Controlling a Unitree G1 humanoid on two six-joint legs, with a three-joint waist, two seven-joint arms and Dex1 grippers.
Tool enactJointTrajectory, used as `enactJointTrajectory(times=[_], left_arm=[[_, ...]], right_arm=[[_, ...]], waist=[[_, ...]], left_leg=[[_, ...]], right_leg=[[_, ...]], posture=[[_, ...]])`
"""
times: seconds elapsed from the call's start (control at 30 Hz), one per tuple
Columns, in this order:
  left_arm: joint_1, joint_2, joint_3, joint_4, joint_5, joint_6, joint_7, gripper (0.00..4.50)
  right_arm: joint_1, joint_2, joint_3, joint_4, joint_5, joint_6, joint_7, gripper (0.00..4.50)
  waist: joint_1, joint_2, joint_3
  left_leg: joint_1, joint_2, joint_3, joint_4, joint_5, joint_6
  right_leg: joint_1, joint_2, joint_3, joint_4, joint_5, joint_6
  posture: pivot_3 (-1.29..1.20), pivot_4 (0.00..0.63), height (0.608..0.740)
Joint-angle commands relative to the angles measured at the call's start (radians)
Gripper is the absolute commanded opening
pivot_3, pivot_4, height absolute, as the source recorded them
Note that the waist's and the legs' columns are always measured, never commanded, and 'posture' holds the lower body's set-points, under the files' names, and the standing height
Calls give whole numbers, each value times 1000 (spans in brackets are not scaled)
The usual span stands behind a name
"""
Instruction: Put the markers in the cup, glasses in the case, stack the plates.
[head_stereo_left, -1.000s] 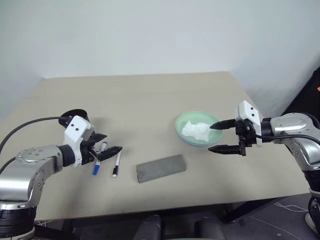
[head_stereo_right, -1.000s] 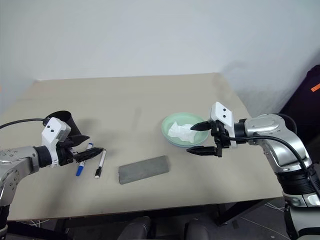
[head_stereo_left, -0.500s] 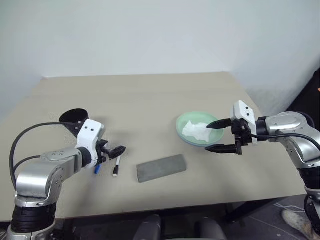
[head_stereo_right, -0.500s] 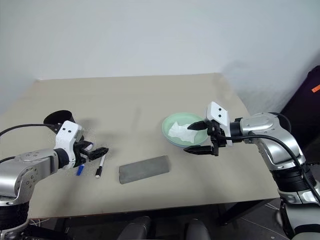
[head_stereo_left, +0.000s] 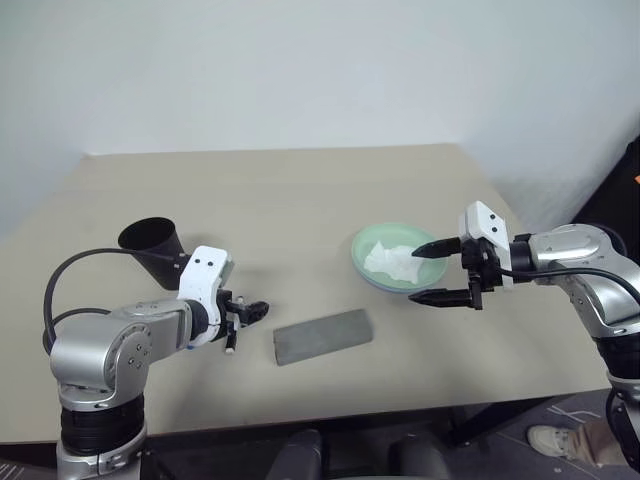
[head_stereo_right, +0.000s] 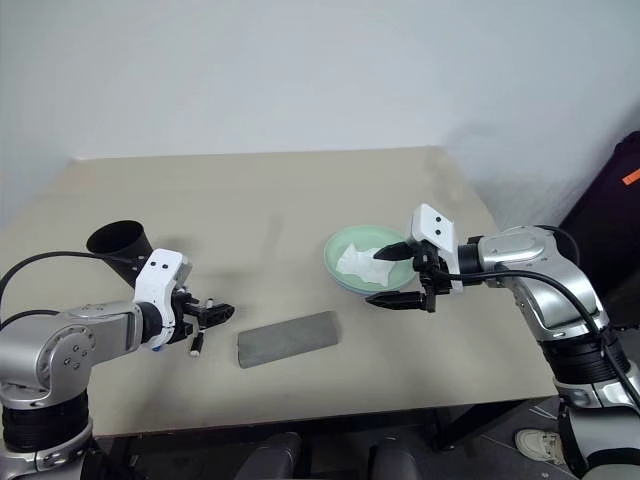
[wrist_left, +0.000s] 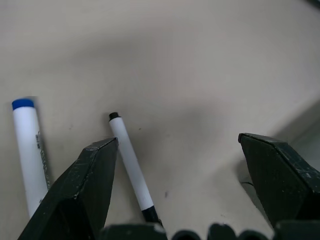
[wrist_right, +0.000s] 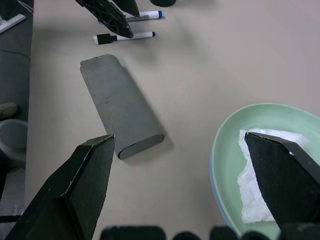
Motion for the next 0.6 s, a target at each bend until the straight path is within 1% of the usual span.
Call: enactJointTrajectory(times=[0.03,0.17,0.43,0.6], left_arm=[[2,18,41,-40,-46,7,75,4113],[35,16,79,-18,-140,7,166,4113],[95,25,72,6,-373,7,370,4113],[112,62,61,34,-533,7,514,4113]], right_arm=[[-16,7,-15,-13,0,-13,-8,4500],[-18,14,-12,-13,-2,-13,-7,4500],[-29,24,-6,-6,-9,-12,-4,4500],[-30,25,-4,-6,-10,-13,-3,4500]], waist=[[0,0,0],[1,0,0],[3,-1,0],[12,-1,0]], left_leg=[[0,0,0,0,-1,-1],[0,0,0,0,-1,-2],[0,-1,-1,0,-2,-3],[0,-1,-1,0,-2,-3]], right_leg=[[0,0,0,0,0,0],[0,0,0,0,0,0],[-1,0,0,0,0,0],[-2,-1,0,0,0,0]], posture=[[0,0,704],[0,0,704],[0,0,704],[0,0,704]])
